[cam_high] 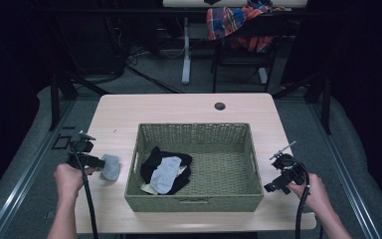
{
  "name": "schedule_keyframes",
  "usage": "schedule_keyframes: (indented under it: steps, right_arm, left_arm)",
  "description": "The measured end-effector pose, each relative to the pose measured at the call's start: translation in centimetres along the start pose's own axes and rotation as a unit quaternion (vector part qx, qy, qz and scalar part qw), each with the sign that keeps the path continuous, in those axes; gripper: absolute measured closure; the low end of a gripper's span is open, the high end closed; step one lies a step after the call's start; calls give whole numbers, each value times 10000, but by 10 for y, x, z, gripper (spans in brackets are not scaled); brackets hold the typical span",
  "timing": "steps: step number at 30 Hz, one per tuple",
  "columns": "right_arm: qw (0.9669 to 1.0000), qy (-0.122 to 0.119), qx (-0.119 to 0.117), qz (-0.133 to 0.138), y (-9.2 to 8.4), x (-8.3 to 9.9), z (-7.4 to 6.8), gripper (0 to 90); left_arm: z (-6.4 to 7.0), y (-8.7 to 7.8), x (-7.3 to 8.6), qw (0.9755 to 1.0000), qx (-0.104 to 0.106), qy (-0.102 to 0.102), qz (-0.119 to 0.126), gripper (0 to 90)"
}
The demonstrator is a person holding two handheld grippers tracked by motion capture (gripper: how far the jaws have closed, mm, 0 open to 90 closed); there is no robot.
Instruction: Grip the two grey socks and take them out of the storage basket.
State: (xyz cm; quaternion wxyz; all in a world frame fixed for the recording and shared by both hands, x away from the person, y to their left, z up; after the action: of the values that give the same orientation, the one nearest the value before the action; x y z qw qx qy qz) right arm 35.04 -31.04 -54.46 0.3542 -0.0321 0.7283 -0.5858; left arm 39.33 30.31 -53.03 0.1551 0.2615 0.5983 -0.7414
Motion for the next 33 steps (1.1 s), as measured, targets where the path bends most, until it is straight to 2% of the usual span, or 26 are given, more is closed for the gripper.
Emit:
schedule_keyframes:
  steps: [1, 4, 8, 10, 12, 14, 15, 17, 20, 23, 24, 25, 26, 27, 28, 29, 30, 32, 33]
  right_arm:
    - [9999, -71, -5, -82, -1, -1, 1, 79]
    - [10000, -40, -2, -50, -1, 0, 0, 79]
    - [10000, -49, -5, -62, -1, 0, 1, 78]
    - [10000, -47, -5, -61, -1, 0, 1, 79]
    - [10000, -9, 25, -2, 0, 0, 0, 79]
    - [10000, 7, 22, 11, 0, 0, 0, 78]
    - [10000, 29, 6, 32, 0, 0, 0, 79]
    - [10000, 16, 26, 28, 0, 0, 0, 79]
    - [10000, -45, 20, -29, -1, 0, 1, 78]
    - [10000, 47, -47, 39, -1, 1, 0, 79]
    - [10000, 47, -47, 39, -1, 1, 0, 79]
    - [10000, 7, -6, 16, -2, 0, 1, 79]
    - [10000, 7, -6, 16, -2, 0, 1, 79]
    - [10000, -12, -9, 15, -2, 0, 1, 79]
    - [10000, -12, -9, 15, -2, 0, 1, 79]
    - [10000, 32, -27, 11, -2, 0, 1, 79]
    - [10000, 32, -27, 11, -2, 0, 1, 79]
    - [10000, 61, -18, 74, -1, 0, 1, 79]
    - [9999, 90, -36, 88, -1, 1, 1, 79]
  left_arm:
    - [-1, 1, 1, 10000, -13, -2, -21, 764]
    - [-3, 2, 2, 10000, -19, -9, 1, 757]
    - [-5, 3, 3, 10000, 7, -13, -84, 721]
    - [-5, 3, 3, 10000, 7, -13, -92, 632]
    - [-7, -7, -1, 9999, 46, -123, 84, 525]
    - [-6, -16, -5, 9995, -2, -149, 267, 404]
    - [-4, -20, -6, 9994, -24, -129, 324, 325]
    - [-1, -28, -10, 9990, -19, -83, 447, 254]
    - [8, -41, -16, 9977, -81, 0, 672, 174]
    - [22, -51, -24, 9961, -90, 176, 865, 138]
    - [22, -51, -24, 9961, -90, 176, 865, 120]
    - [32, -56, -28, 9949, -96, 309, 953, 101]
    - [32, -56, -28, 9949, -96, 309, 953, 84]
    - [42, -60, -31, 9939, -36, 421, 1020, 71]
    - [42, -60, -31, 9939, -36, 421, 1020, 66]
    - [52, -62, -34, 9927, 87, 500, 1091, 60]
    - [52, -62, -34, 9927, 87, 500, 1091, 52]
    - [61, -63, -37, 9917, 195, 537, 1148, 48]
    - [71, -64, -39, 9907, 244, 624, 1181, 36]
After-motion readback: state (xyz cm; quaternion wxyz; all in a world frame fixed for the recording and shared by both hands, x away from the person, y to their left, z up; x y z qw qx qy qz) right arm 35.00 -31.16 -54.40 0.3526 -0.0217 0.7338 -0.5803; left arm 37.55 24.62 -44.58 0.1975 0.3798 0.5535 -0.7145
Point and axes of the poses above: each handheld gripper's, and its own axes: y roughly forward along the jaws, x roughly out of its underside, z roughly to its right, the point moved 2 cm from there along y, roughly forward along the jaws, and after that the axes turned 15 degrees about z, right-handed, at the moved point
